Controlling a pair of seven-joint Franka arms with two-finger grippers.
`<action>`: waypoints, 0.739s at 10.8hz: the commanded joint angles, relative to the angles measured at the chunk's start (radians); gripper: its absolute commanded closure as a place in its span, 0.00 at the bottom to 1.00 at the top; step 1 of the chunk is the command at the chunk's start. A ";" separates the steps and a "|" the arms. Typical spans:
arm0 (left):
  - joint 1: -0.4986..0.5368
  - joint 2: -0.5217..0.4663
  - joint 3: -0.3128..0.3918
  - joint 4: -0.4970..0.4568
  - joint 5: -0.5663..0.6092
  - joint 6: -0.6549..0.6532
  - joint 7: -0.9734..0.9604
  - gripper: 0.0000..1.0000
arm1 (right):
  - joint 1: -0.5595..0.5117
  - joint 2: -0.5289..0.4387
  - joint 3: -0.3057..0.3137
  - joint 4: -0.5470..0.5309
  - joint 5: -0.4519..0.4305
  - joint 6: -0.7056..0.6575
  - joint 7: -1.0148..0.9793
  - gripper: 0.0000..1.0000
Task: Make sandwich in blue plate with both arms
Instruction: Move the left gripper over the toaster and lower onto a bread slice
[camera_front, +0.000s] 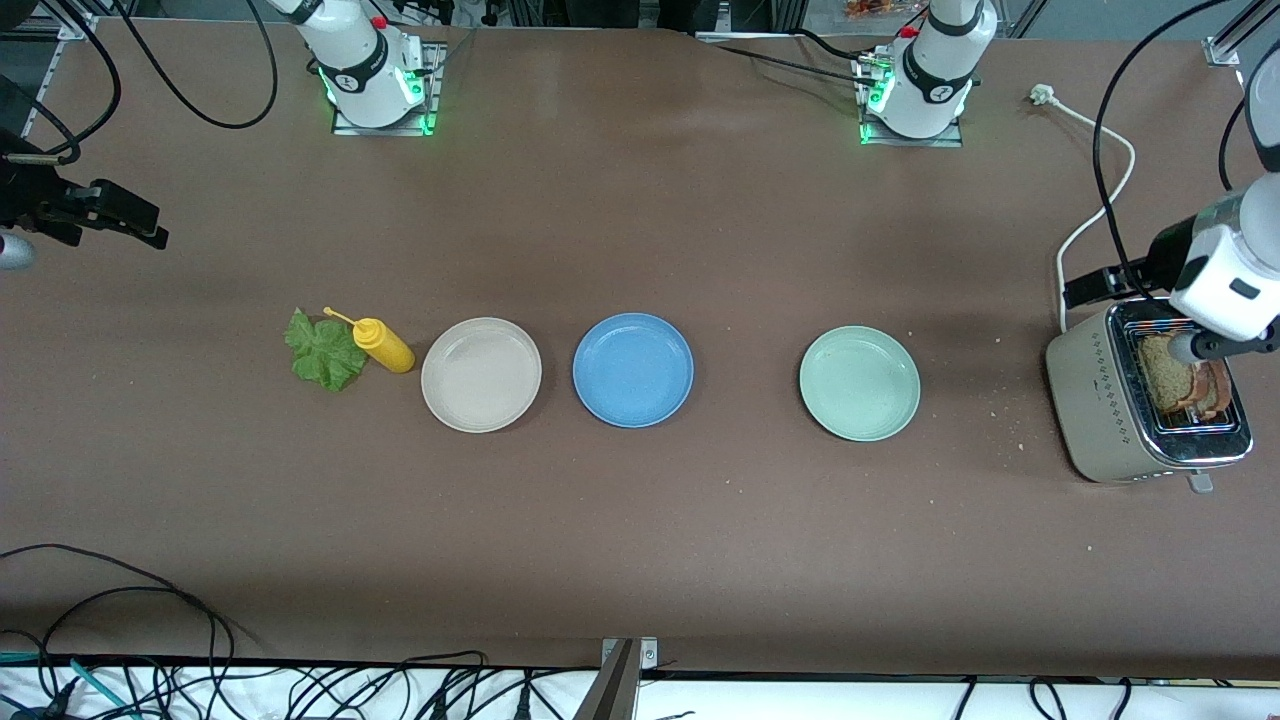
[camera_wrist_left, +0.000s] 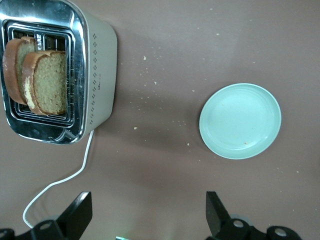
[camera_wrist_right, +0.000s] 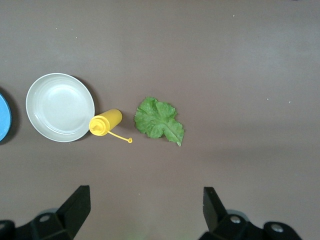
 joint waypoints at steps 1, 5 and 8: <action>0.040 0.093 0.010 0.065 -0.018 -0.009 0.032 0.00 | -0.003 -0.002 0.004 0.017 -0.005 -0.021 0.004 0.00; 0.098 0.192 0.024 0.105 -0.018 0.025 0.139 0.00 | -0.003 -0.002 0.004 0.017 -0.005 -0.021 0.004 0.00; 0.135 0.219 0.024 0.107 -0.018 0.056 0.231 0.00 | -0.003 -0.002 0.004 0.017 -0.005 -0.021 0.004 0.00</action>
